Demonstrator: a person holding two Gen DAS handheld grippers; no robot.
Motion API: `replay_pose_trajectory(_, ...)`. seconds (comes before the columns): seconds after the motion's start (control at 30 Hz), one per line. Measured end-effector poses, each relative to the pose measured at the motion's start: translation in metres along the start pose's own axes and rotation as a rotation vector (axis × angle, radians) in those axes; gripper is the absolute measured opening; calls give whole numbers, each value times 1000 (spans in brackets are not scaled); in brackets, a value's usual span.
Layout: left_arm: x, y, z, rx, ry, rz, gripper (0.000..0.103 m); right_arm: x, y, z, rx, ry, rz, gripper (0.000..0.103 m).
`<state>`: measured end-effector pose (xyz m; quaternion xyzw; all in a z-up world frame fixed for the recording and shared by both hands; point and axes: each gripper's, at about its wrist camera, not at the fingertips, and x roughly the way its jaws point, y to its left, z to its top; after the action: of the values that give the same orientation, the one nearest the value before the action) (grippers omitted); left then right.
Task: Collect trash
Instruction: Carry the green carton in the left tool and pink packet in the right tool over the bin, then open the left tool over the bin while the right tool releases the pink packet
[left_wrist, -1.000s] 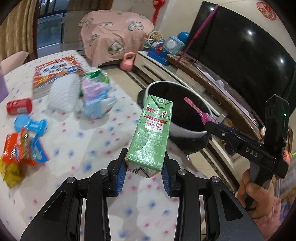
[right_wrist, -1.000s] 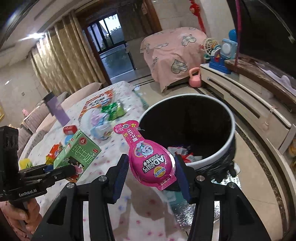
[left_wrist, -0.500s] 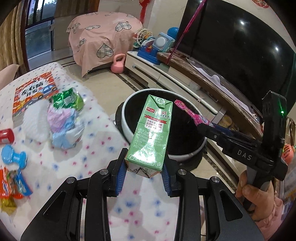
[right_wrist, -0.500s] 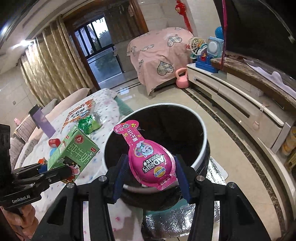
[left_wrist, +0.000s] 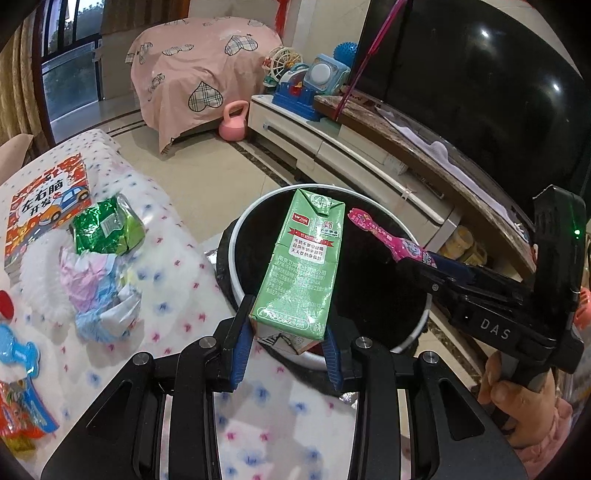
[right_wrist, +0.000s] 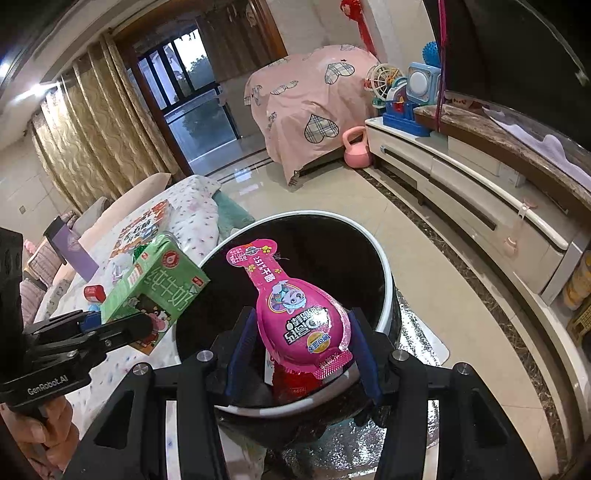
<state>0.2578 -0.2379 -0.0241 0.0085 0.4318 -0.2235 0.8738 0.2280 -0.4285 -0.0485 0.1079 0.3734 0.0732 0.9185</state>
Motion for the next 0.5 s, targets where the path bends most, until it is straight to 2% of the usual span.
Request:
replay_pose_trajectory(0.17, 11, 3, 7, -24, 18, 8, 33, 9, -3, 6, -8, 15, -11, 52)
replay_pose_trajectory(0.23, 15, 3, 9, -35, 29, -7, 36, 12, -5, 9, -6, 17, -12, 53)
replay_pose_trajectory(0.3, 13, 1, 8, -35, 21, -8, 59, 14, -7, 9, 0, 20, -9, 53)
replay_pose_trajectory(0.43, 3, 1, 5, -27, -6, 4, 60, 13, -9, 9, 18, 18, 5, 64)
replay_pose_trajectory(0.5, -5, 7, -2, -48, -15, 0, 60, 8, -9, 6, 25, 9, 9, 65)
